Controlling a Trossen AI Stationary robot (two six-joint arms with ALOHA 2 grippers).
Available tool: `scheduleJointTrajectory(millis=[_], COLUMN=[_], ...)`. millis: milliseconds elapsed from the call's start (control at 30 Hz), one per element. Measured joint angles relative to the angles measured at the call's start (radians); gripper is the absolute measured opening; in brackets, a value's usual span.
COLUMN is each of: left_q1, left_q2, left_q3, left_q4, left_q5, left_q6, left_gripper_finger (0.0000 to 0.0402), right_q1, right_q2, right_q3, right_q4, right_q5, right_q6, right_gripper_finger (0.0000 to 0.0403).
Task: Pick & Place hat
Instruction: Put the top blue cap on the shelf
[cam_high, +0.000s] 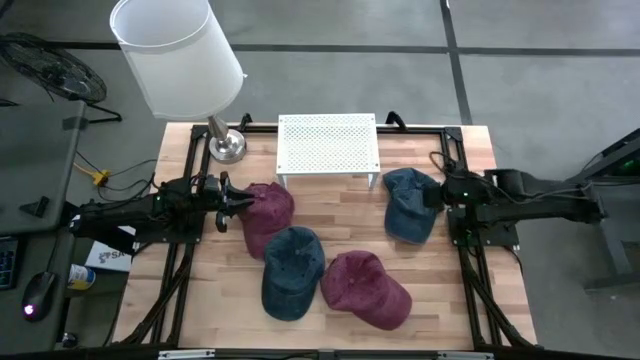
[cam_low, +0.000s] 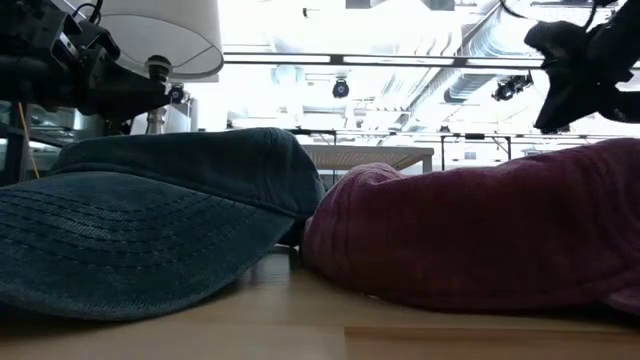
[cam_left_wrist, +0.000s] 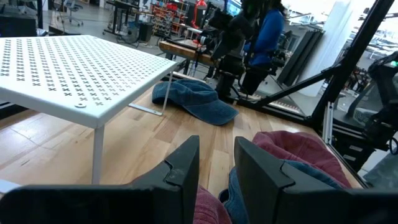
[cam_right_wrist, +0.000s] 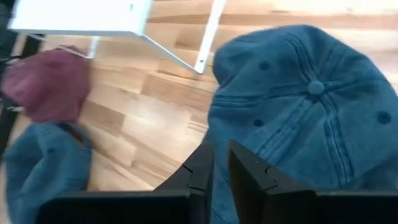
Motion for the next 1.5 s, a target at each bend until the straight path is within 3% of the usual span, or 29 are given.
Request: scheduleJointTrajectory(millis=[467, 767, 900, 1167, 1500], left_q1=[0.000, 0.000, 0.000, 0.000, 0.000], left_q2=[0.000, 0.000, 0.000, 0.000, 0.000], left_q3=[0.000, 0.000, 0.000, 0.000, 0.000], left_q4=[0.000, 0.000, 0.000, 0.000, 0.000], left_q5=[0.000, 0.000, 0.000, 0.000, 0.000], left_q6=[0.000, 0.000, 0.000, 0.000, 0.000], left_gripper_finger=[0.0101, 0.0101, 0.0101, 0.0101, 0.0101], right_q1=[-0.042, -0.122, -0.161, -0.241, -0.356], right_q2=[0.289, 0.383, 0.423, 0.572, 0.684], right_q3=[0.010, 0.053, 0.182, 0.466, 0.511], right_q4=[0.061, 0.114, 0.000, -0.411, -0.508], right_q5=[-0.116, -0.110, -0.081, -0.044, -0.115], right_q6=[0.231, 0.177, 0.096, -0.050, -0.014], right_gripper_finger=[0.0170, 0.0197, 0.0198, 0.0198, 0.0198])
